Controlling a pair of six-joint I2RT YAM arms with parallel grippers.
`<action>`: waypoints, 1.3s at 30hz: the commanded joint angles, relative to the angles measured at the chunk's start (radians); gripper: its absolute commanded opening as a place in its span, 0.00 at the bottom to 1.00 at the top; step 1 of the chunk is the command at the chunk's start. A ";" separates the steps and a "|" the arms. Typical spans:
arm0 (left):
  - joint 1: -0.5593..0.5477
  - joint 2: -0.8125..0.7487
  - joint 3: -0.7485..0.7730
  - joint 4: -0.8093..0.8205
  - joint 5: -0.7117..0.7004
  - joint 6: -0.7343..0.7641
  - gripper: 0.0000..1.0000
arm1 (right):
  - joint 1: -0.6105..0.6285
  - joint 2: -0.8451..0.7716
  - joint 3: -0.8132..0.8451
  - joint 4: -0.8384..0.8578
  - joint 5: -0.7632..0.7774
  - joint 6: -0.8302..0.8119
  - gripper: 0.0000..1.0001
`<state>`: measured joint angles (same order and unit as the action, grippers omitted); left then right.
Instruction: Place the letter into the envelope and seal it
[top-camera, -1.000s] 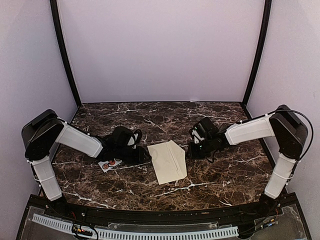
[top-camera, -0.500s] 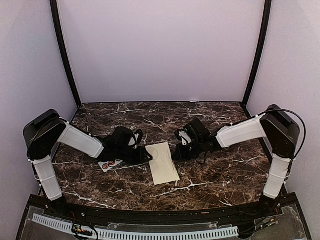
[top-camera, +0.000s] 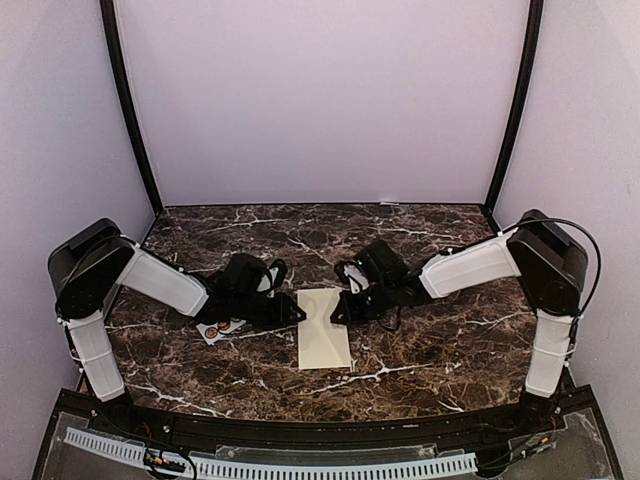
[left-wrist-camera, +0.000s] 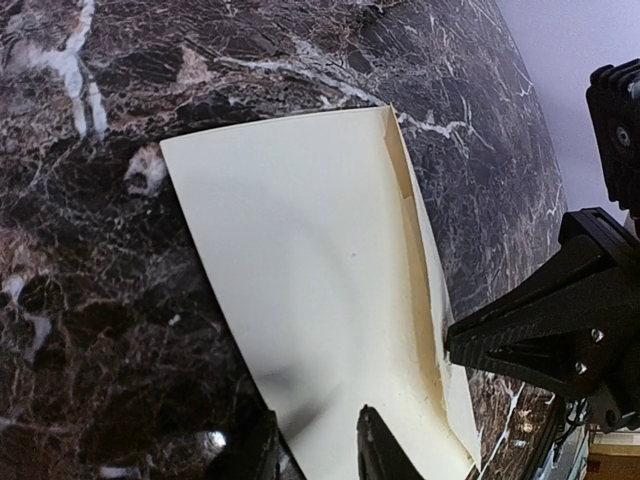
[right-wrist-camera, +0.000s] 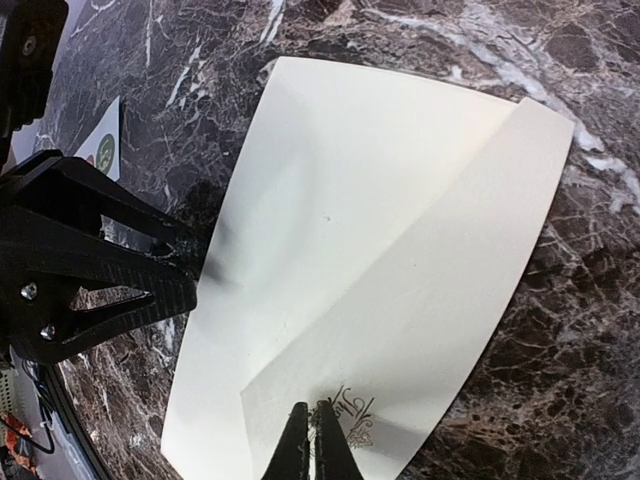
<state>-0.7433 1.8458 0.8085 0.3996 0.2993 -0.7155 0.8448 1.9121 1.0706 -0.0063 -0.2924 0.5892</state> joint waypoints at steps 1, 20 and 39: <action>-0.003 0.015 -0.002 -0.018 0.010 -0.004 0.27 | 0.016 0.042 0.030 0.030 -0.011 0.013 0.02; 0.010 -0.196 -0.006 -0.112 -0.100 0.077 0.41 | 0.024 -0.017 0.049 -0.028 0.000 -0.003 0.13; 0.383 -0.578 -0.223 -0.503 -0.156 0.158 0.80 | 0.061 -0.104 0.116 -0.040 0.013 -0.035 0.55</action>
<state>-0.4084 1.3270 0.6327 -0.0257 0.1402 -0.5503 0.8753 1.7729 1.1236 -0.0601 -0.2874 0.5674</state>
